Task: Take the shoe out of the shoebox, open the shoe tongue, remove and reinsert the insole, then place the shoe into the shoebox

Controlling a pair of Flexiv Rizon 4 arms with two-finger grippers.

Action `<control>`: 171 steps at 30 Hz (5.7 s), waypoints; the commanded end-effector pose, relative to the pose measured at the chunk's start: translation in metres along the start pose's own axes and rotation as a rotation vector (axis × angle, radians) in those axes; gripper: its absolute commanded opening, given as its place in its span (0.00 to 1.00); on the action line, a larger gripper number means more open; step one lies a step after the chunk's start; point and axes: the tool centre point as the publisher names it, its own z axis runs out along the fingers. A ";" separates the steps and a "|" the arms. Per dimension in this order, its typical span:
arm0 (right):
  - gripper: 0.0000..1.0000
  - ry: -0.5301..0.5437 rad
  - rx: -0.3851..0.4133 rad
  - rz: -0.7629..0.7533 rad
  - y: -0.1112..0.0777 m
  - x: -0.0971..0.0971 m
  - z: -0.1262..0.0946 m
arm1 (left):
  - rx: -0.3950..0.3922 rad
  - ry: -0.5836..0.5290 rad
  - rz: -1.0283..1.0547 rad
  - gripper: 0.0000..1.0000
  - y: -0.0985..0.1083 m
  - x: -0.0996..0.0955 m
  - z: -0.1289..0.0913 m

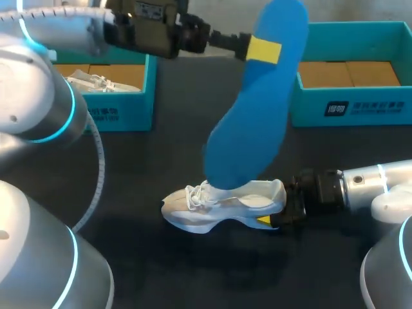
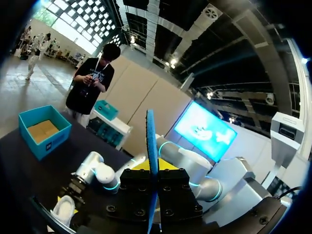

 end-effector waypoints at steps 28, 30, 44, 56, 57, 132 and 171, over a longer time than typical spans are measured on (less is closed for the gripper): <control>0.00 -0.001 0.004 0.000 0.001 0.001 0.001 | 0.035 0.000 -0.083 0.00 0.004 0.010 -0.049; 0.00 -0.001 0.004 0.000 0.001 0.001 0.001 | 0.022 0.001 -0.079 0.00 0.010 0.007 -0.047; 0.00 -0.001 0.004 0.000 0.001 0.001 0.001 | 0.029 0.025 -0.098 0.00 0.024 -0.011 -0.049; 0.00 -0.001 0.004 0.000 0.001 0.001 0.001 | 0.033 0.030 -0.105 0.00 0.038 0.001 -0.055; 0.00 -0.001 0.004 0.000 0.001 0.001 0.001 | 0.040 0.033 -0.105 0.00 0.039 0.002 -0.056; 1.00 0.031 0.470 -0.089 0.017 -0.029 -0.093 | 0.104 0.031 -0.073 0.00 0.038 0.021 -0.065; 1.00 0.024 1.105 -0.086 0.065 -0.003 -0.051 | 0.104 0.031 -0.073 0.00 0.038 0.021 -0.065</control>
